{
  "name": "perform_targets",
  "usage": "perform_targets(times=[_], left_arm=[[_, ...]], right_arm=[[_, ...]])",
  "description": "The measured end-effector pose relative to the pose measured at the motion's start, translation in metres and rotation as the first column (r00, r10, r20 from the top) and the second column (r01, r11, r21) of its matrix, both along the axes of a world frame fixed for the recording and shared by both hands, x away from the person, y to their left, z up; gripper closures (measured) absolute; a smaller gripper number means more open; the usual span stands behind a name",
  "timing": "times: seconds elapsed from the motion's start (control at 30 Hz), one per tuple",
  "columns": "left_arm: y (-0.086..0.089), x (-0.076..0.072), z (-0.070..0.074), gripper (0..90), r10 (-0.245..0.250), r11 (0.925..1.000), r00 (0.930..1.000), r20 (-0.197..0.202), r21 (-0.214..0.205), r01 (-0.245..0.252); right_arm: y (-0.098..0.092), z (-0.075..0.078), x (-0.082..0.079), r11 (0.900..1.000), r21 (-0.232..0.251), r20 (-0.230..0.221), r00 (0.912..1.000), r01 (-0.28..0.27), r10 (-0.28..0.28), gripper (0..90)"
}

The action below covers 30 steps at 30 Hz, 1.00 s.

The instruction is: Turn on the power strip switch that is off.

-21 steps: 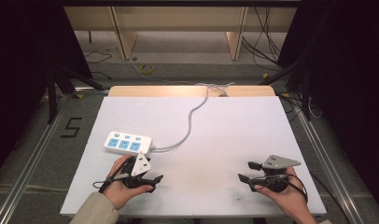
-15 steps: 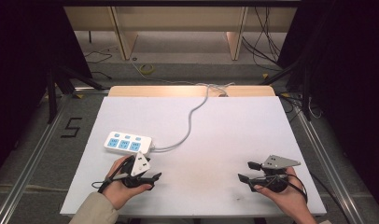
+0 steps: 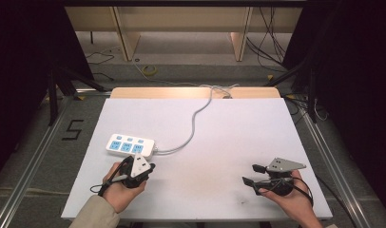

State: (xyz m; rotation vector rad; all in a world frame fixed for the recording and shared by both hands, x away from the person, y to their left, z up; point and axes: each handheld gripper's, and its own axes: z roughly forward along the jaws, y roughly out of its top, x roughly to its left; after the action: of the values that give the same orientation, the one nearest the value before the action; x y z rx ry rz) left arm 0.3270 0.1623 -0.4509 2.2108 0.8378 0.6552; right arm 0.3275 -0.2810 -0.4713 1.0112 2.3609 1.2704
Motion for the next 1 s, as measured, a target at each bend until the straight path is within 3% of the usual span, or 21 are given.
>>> perform_targets(times=[0.43,0.77,1.0], left_arm=[[0.009,0.005,0.007,89.8,0.062,0.9976,0.9971,-0.045,-0.03,-0.063],[0.018,0.013,0.014,89.8,0.115,0.9924,0.9907,-0.073,-0.034,-0.118],[0.028,0.021,0.016,89.9,0.165,0.9853,0.9826,-0.085,-0.031,-0.168]], right_arm=[[0.0,0.0,0.001,1.0,-0.001,-0.005,1.0,0.002,-0.002,35.5],[0.001,0.0,0.001,1.0,-0.003,-0.004,1.0,0.003,-0.003,35.5],[0.001,-0.001,0.002,1.0,0.0,-0.004,1.0,0.005,-0.005,35.5]])
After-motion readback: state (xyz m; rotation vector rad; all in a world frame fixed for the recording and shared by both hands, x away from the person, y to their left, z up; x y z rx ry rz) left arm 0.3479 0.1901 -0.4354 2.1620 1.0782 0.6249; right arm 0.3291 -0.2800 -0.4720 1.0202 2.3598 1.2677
